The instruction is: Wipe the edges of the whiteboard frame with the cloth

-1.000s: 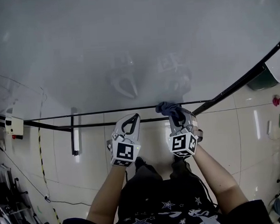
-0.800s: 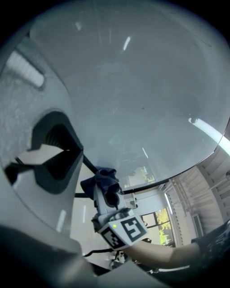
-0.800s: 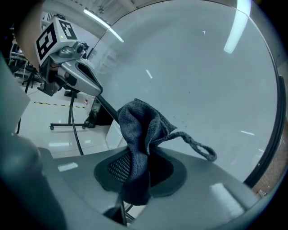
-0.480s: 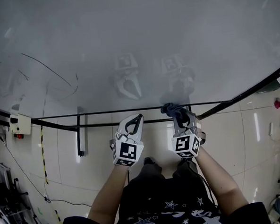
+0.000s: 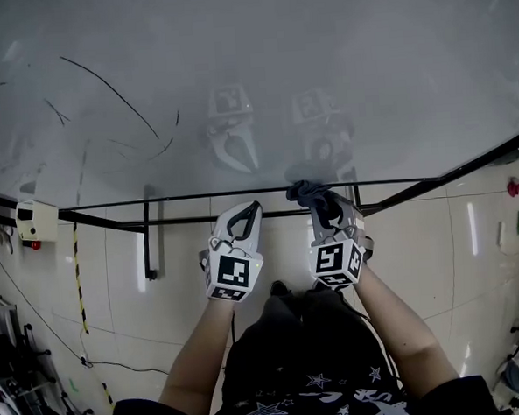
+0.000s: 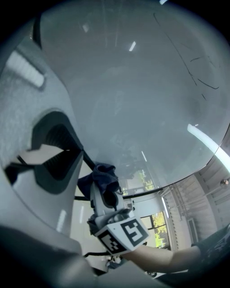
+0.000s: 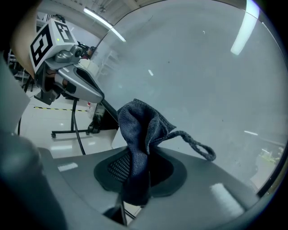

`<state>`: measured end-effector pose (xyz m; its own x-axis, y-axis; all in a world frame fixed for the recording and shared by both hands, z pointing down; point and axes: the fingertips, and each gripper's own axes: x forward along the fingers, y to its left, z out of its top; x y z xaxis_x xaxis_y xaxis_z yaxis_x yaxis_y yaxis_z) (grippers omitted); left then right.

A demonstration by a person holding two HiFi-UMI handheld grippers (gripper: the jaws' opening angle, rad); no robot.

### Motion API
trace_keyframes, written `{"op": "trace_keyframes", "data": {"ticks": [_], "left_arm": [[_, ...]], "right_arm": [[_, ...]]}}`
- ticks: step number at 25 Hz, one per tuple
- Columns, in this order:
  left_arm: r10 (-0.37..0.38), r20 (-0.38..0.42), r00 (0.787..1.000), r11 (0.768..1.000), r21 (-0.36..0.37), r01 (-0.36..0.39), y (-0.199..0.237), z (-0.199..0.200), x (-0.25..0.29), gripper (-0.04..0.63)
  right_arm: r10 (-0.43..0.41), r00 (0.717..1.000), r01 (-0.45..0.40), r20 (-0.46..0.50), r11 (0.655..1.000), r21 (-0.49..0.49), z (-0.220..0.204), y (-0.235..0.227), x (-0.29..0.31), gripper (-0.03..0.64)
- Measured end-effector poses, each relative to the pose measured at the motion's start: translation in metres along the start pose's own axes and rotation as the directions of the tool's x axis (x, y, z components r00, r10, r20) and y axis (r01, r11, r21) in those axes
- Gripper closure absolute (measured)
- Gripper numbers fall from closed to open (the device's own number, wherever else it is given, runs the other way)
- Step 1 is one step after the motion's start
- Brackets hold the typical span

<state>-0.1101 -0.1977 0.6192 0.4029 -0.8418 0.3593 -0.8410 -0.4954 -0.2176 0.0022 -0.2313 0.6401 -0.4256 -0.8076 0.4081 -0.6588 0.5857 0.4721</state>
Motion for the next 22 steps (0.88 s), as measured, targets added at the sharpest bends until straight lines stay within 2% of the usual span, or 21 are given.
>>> {"op": "trace_keyframes", "data": {"ticks": [8,12,15,22], "left_arm": [[0.07,-0.039,0.997,0.997,-0.014,-0.071,-0.006,0.007,0.0,0.592],[0.125,-0.057,0.991,0.991,-0.033,-0.127,0.007,0.008,-0.008,0.592],[0.155,-0.067,0.986,0.988,-0.02,-0.156,0.019,0.007,-0.013,0.592],[0.16,-0.077,0.984,0.987,0.017,-0.16,0.041,-0.006,-0.032,0.592]], "right_arm": [[0.059,0.997,-0.059,0.049,0.998,0.01,-0.003,-0.011,-0.008,0.537],[0.106,0.992,-0.108,0.075,0.993,0.035,0.003,-0.003,-0.004,0.537],[0.125,0.987,-0.128,0.1,0.991,0.032,0.009,0.005,0.002,0.537],[0.149,0.983,-0.151,0.11,0.988,0.014,0.026,0.032,0.008,0.537]]}}
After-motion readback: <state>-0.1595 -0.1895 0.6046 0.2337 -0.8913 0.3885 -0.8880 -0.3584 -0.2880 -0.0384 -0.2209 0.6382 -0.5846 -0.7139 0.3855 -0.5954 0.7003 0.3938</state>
